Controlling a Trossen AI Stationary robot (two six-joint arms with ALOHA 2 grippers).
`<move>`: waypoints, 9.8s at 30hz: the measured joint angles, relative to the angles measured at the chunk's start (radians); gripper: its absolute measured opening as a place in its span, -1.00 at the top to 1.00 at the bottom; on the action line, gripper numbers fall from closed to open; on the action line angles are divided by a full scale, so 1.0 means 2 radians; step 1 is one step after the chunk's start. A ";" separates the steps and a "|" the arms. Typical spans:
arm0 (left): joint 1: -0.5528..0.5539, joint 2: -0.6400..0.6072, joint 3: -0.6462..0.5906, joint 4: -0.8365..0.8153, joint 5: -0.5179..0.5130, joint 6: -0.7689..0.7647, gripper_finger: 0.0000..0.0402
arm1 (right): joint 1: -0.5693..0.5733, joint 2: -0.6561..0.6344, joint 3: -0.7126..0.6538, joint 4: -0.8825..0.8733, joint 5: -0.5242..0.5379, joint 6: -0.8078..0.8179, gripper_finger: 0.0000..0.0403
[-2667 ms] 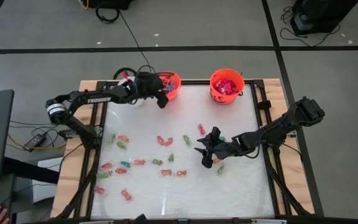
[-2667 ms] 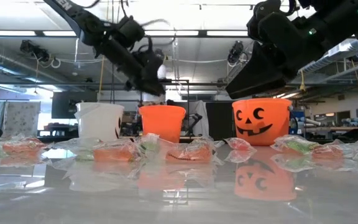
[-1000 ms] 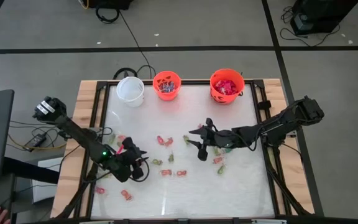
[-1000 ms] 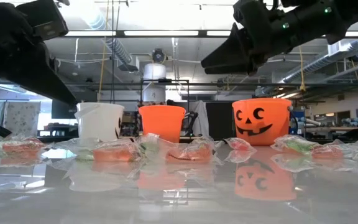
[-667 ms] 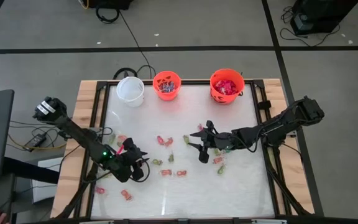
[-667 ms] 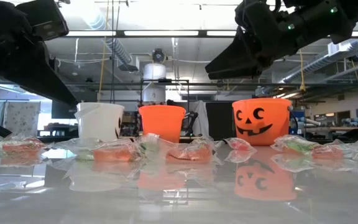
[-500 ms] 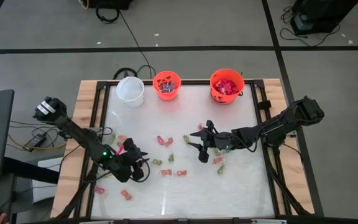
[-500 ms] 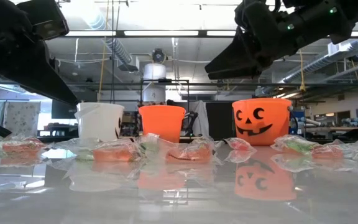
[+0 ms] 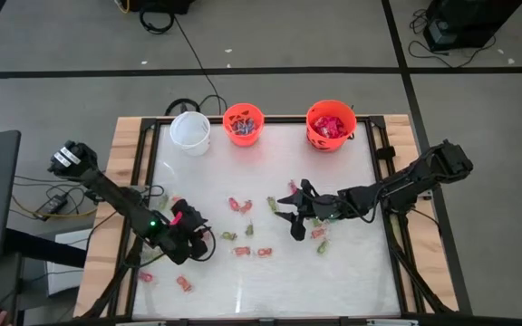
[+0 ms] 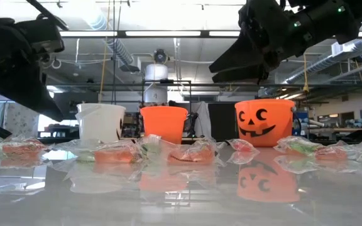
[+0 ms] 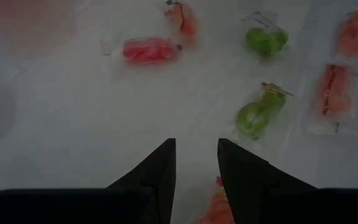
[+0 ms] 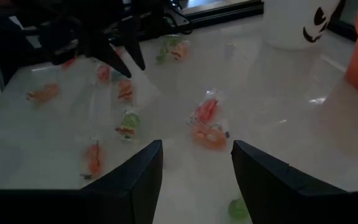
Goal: Sort candy by brand, put in halloween buckets
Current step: Put the orange gummy into the white bucket
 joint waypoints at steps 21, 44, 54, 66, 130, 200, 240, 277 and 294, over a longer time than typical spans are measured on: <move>-0.047 0.000 0.050 -0.145 0.180 -0.143 0.38 | 0.039 0.000 0.000 0.031 0.000 0.018 -0.02; -0.030 0.000 0.134 -0.534 0.217 -0.299 0.34 | 0.046 0.000 0.000 0.030 0.010 -0.009 -0.02; 0.080 -0.044 0.074 -0.438 0.219 -0.199 0.34 | 0.050 0.000 0.000 0.029 0.009 -0.018 -0.02; 0.185 -0.038 0.074 -0.384 0.221 -0.111 0.34 | 0.054 -0.001 0.000 0.018 0.009 -0.021 -0.02; 0.252 -0.004 -0.006 -0.063 0.105 -0.064 0.34 | 0.057 0.000 0.000 -0.006 0.000 -0.010 -0.02; 0.248 0.035 0.003 0.458 0.268 0.355 0.99 | 0.022 0.000 0.004 0.049 -0.007 -0.079 -0.02; 0.250 0.060 0.003 0.483 0.309 0.470 0.98 | -0.067 0.088 0.057 0.098 -0.143 -0.305 0.09; 0.460 -0.220 0.003 0.168 0.063 0.344 0.99 | -0.065 0.126 0.088 -0.012 -0.097 -0.153 0.69; 0.601 -0.192 0.003 0.047 0.059 0.253 0.63 | -0.065 0.126 0.087 -0.012 -0.107 -0.179 0.69</move>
